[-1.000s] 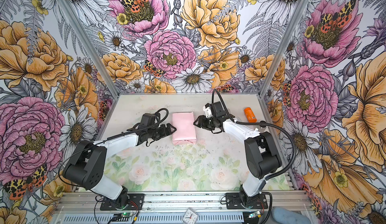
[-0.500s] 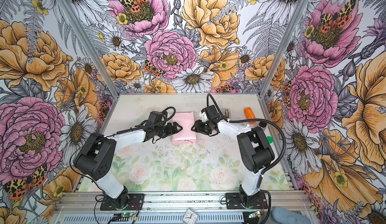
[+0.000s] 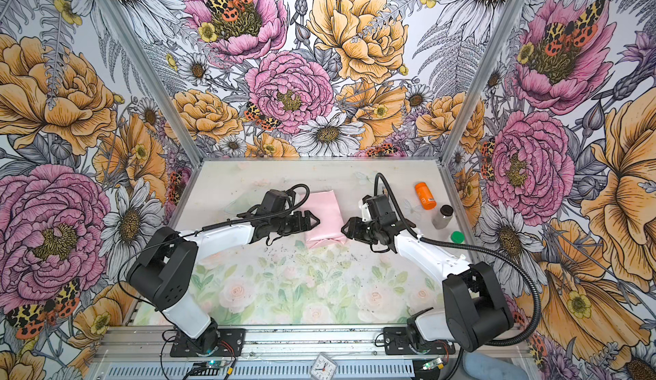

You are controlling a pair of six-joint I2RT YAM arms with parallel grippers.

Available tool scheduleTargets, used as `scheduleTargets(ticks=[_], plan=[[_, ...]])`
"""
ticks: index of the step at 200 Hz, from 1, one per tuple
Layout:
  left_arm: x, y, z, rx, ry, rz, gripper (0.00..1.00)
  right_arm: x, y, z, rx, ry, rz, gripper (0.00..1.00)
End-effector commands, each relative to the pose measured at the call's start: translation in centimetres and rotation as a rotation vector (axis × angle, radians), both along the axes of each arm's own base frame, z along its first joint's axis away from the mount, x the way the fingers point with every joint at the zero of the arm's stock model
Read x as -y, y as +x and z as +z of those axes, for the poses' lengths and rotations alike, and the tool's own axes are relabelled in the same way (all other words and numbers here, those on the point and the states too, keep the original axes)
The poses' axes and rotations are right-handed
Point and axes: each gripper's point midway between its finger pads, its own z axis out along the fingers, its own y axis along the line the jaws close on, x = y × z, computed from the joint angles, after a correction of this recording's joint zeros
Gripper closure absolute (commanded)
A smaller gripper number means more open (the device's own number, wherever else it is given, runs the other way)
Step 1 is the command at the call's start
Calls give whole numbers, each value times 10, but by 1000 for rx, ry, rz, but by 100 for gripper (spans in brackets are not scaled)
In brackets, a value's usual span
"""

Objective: Wrap the gift box in paper

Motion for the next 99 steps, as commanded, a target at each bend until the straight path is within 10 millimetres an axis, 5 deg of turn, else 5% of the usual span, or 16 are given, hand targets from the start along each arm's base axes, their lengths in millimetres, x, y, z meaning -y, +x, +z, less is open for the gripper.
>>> scheduleTargets(ticks=[1,40,99], plan=[[-24,11,30,82,20,62,8,4,8,10,46,-2,-24,47],[-50,14,32,68,4,112,8,-7,22,9,35,3,17,47],[-36,15,6,-14,-12,69,9,-23,39,-8,-32,16,56,46]])
